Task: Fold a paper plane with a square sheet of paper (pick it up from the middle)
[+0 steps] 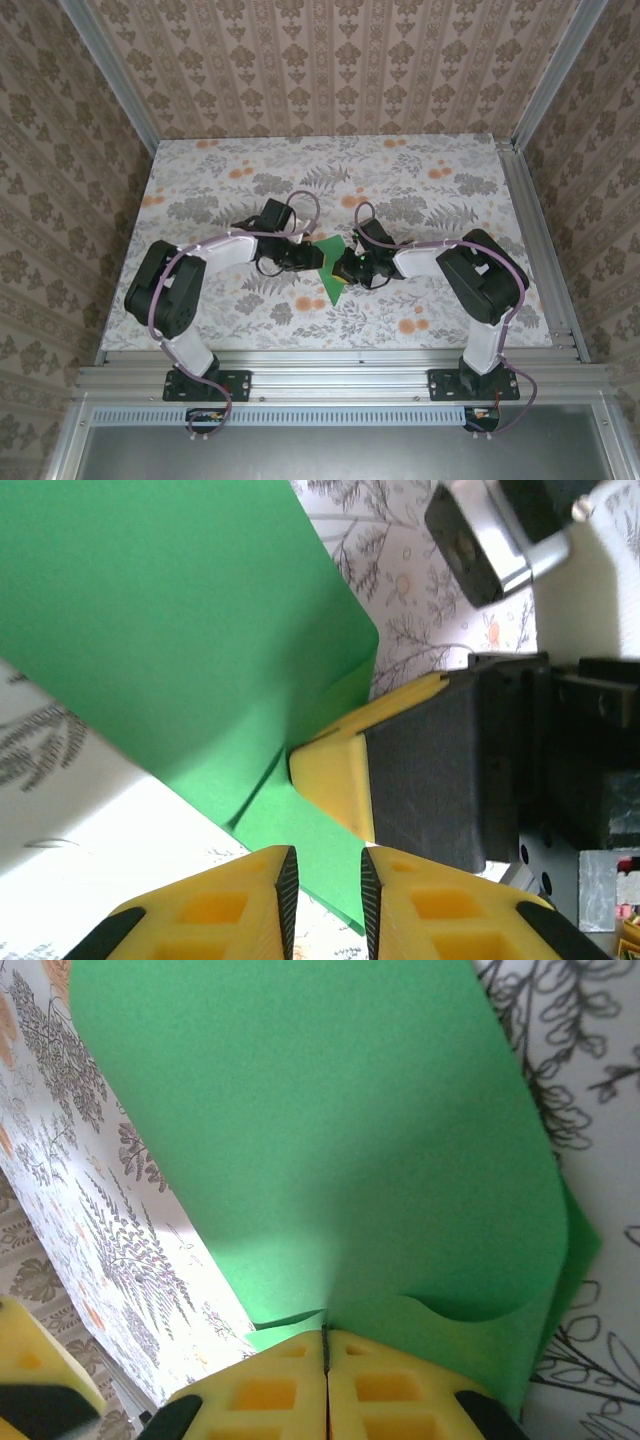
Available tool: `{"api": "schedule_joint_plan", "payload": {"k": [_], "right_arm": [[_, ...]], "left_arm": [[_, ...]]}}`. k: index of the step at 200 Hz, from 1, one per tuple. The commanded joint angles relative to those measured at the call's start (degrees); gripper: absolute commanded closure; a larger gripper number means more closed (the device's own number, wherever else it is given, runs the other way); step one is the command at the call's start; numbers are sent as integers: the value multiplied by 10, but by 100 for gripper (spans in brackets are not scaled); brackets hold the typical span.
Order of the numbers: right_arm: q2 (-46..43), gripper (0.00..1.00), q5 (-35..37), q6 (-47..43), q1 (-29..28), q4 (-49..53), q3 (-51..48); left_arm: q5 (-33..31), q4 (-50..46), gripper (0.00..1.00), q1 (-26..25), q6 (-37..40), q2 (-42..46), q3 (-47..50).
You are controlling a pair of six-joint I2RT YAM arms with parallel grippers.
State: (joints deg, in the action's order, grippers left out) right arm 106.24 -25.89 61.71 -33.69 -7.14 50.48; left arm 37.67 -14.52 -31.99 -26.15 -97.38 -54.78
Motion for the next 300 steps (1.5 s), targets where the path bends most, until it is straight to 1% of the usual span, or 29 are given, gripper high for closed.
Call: {"api": "schedule_joint_plan", "payload": {"k": [1, 31, 47, 97, 158, 162, 193, 231, 268, 300], "right_arm": [[23, 92, 25, -1, -2, 36, -20], [19, 94, 24, -3, -2, 37, -24], [18, 95, 22, -4, -2, 34, -27], [16, 97, 19, 1, -2, 24, -34], [15, 99, 13, -1, -2, 19, -34], [16, 99, 13, -1, -2, 18, -34], [10, 98, 11, 2, -2, 6, -35], [-4, 95, 9, 4, -1, -11, -34], [-48, 90, 16, -5, 5, 5, -34], [-73, 90, 15, 4, 7, -13, -59]], "left_arm": [[-1, 3, 74, -14, -11, -3, 13], [-2, 12, 75, -22, -11, -21, 13], [-1, 16, 77, -23, -10, -31, 10], [1, 29, 77, -27, -8, -63, 6], [-4, 18, 78, -30, 2, -89, -8], [-22, 15, 78, -30, 5, -91, -9], [-45, -10, 78, -33, 25, -105, -16], [-102, -58, 80, -42, 58, -123, -28], [-140, -79, 82, -53, 71, -140, -36], [-160, -86, 82, -60, 77, -155, -38]]}}
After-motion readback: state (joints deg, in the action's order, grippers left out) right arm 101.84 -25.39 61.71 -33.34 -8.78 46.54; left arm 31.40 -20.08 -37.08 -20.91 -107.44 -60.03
